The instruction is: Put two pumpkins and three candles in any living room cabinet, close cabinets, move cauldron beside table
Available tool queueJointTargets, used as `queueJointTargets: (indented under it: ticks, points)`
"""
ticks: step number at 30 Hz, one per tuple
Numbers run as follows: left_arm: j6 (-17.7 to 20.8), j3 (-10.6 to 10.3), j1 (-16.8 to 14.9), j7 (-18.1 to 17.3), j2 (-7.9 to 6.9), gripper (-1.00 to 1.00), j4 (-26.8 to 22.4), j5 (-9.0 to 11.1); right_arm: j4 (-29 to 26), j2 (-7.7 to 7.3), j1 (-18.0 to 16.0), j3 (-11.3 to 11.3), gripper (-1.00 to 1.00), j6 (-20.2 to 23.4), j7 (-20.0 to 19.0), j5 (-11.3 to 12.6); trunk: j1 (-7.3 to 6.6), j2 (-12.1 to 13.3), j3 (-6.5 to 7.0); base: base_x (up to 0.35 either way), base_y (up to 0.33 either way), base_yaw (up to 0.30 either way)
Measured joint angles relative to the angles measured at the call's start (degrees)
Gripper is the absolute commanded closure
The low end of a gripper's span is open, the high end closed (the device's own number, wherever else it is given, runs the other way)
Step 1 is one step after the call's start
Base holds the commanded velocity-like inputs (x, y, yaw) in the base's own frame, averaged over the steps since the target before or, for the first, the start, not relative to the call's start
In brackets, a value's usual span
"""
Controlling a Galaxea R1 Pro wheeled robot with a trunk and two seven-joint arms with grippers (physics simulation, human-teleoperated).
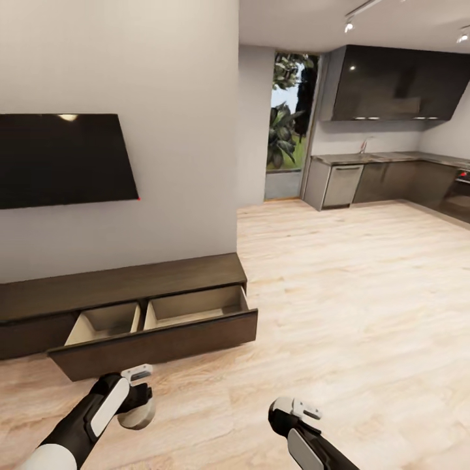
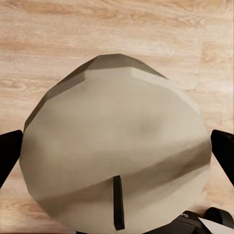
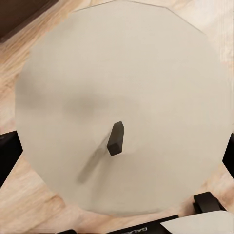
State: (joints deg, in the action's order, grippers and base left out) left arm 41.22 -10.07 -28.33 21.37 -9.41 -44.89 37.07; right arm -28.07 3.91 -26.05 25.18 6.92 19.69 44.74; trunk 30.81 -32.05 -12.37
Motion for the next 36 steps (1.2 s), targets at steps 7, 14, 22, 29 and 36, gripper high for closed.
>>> queueJointTargets:
  ticks: [7,14,22,29,36]
  points:
    - [0.0,0.0,0.0,0.0,-0.09,1.0,-1.2,0.0,0.0,0.01,0.0,0.0,1.0,0.0,-0.1,-0.4,-1.54,2.8,1.26,0.0,0.0,0.292]
    - [0.0,-0.1,0.0,0.0,0.12,1.0,-1.3,0.1,0.0,-0.05,0.0,0.0,1.0,0.0,-0.2,-0.5,-3.08,5.6,2.52,0.0,0.0,0.289]
    - [0.0,-0.2,0.0,0.0,0.39,1.0,-1.2,0.1,0.0,-0.08,0.0,0.0,1.0,0.0,-0.2,-0.6,-4.85,8.8,3.86,0.0,0.0,0.125]
    - [0.0,-0.2,0.1,0.0,0.55,1.0,-1.2,0.2,-0.5,-0.09,0.0,0.0,1.0,-0.1,-0.3,-0.6,-5.07,9.3,4.03,0.0,0.0,0.004]
    - [0.0,-0.4,0.1,-0.2,0.46,1.0,-1.8,0.1,-0.5,-0.16,0.0,0.0,1.0,-0.3,-0.5,-0.7,-5.07,9.3,4.03,0.0,0.003,0.0]
